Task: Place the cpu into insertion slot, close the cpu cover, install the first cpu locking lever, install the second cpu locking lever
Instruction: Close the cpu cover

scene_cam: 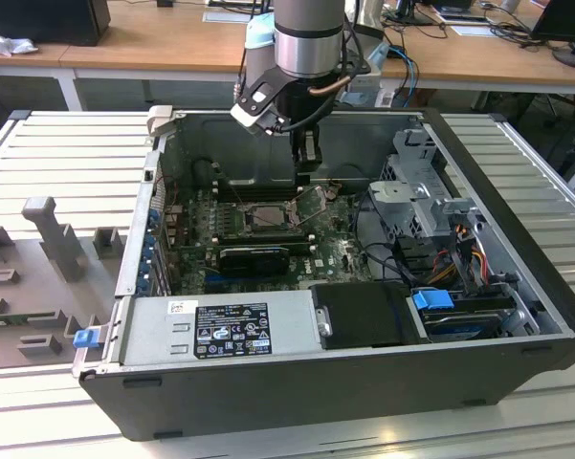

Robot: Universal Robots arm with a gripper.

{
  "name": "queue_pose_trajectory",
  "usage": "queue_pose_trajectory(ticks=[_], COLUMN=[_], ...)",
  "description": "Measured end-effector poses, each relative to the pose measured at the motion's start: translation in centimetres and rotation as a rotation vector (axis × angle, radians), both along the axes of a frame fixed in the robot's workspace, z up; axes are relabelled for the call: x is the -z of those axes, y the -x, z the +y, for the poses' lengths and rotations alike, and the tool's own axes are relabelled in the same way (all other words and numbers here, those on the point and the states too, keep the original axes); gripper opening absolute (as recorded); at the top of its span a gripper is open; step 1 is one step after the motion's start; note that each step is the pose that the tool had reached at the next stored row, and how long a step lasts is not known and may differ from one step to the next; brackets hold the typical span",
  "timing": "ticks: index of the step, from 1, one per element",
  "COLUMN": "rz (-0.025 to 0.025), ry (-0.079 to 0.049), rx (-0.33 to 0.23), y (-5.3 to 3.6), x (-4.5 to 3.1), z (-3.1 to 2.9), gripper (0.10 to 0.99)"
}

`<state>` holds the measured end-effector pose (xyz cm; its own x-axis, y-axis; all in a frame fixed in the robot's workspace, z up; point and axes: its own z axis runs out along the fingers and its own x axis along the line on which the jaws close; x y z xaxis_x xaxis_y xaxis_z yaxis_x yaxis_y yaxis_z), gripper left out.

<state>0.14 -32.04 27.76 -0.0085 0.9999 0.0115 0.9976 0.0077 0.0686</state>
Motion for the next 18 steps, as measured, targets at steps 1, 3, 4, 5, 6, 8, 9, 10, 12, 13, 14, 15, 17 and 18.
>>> queue_pose_trajectory(ticks=[1, 3, 4, 5, 6, 8, 9, 10, 12, 13, 14, 15, 17, 18], rz=[0.0000, 0.0001, 0.0001, 0.0000, 0.0001, 0.0006, 0.0012, 0.0019, 0.0022, 0.0031, 0.0041, 0.0056, 0.0114, 0.0134], ry=[0.000, 0.000, 0.000, 0.000, 0.000, 0.000, 0.000, 0.000, 0.001, 0.001, 0.000, 0.000, 0.001, 0.001], rx=[0.000, 0.000, 0.000, 0.000, 0.000, 0.000, 0.000, -0.002, -0.002, -0.002, -0.002, -0.002, -0.002, -0.002], y=[-0.26, -0.92, -1.03, -1.21, -1.51, -2.17, -2.51, -3.38, -4.22, -4.74, -4.96, -5.15, -5.97, -6.26], x=[0.07, 0.30, 0.40, 0.71, 0.94, 1.29, 1.41, 1.59, 1.67, 1.70, 1.75, 1.81, 2.20, 2.36], z=[-0.01, -0.01, -0.02, -0.02, -0.02, -0.02, -0.02, -0.01, 0.02, 0.04, 0.07, 0.08, 0.11, 0.12], gripper=[0.106, 0.106, 0.106, 0.106, 0.106, 0.106, 0.106, 0.106, 0.106, 0.106, 0.106, 0.106, 0.106, 0.106])
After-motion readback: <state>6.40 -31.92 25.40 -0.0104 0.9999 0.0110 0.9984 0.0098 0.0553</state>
